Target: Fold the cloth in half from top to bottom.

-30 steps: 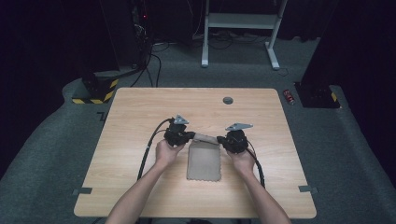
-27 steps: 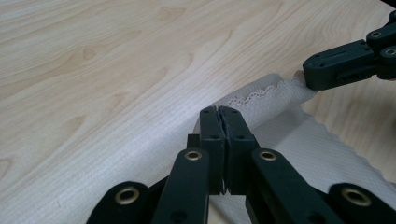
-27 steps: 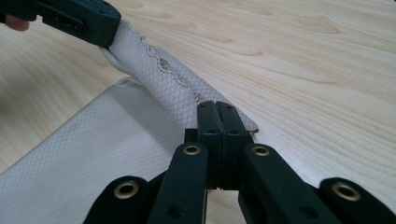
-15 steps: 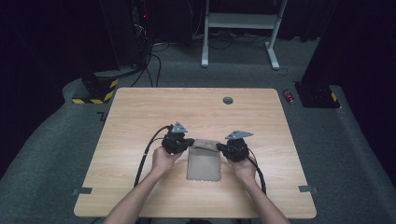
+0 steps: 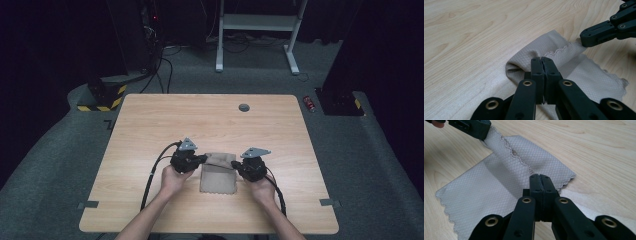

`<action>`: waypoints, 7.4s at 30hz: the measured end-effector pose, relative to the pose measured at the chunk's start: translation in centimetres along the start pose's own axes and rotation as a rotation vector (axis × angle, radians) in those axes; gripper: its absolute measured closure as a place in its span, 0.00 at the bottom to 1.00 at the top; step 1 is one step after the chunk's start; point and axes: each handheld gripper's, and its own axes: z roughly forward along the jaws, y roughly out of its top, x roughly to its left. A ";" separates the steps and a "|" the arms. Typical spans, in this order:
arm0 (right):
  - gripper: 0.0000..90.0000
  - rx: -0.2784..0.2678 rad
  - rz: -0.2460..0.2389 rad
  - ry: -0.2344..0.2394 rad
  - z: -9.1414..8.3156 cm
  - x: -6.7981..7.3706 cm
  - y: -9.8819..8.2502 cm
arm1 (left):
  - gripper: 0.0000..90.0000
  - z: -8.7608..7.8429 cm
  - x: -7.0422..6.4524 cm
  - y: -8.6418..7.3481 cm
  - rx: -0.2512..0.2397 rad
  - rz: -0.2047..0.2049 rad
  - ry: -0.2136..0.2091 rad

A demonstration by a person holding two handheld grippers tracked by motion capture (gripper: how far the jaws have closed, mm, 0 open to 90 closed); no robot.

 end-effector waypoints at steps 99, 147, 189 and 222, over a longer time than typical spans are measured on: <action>0.83 -0.008 -0.041 0.040 -2.0 4.2 -4.6 | 0.58 -1.8 -5.9 -5.2 0.095 0.082 0.124; 0.82 0.009 -0.105 0.011 -2.2 4.5 -5.4 | 0.79 0.1 -2.9 -2.3 0.110 0.018 0.129; 0.89 -0.054 0.062 0.012 -1.1 1.2 -2.3 | 0.60 0.3 -4.1 -1.4 0.035 0.058 0.053; 0.97 0.069 0.088 -0.045 2.7 -1.9 0.5 | 0.89 3.2 1.1 0.0 0.185 -0.046 0.107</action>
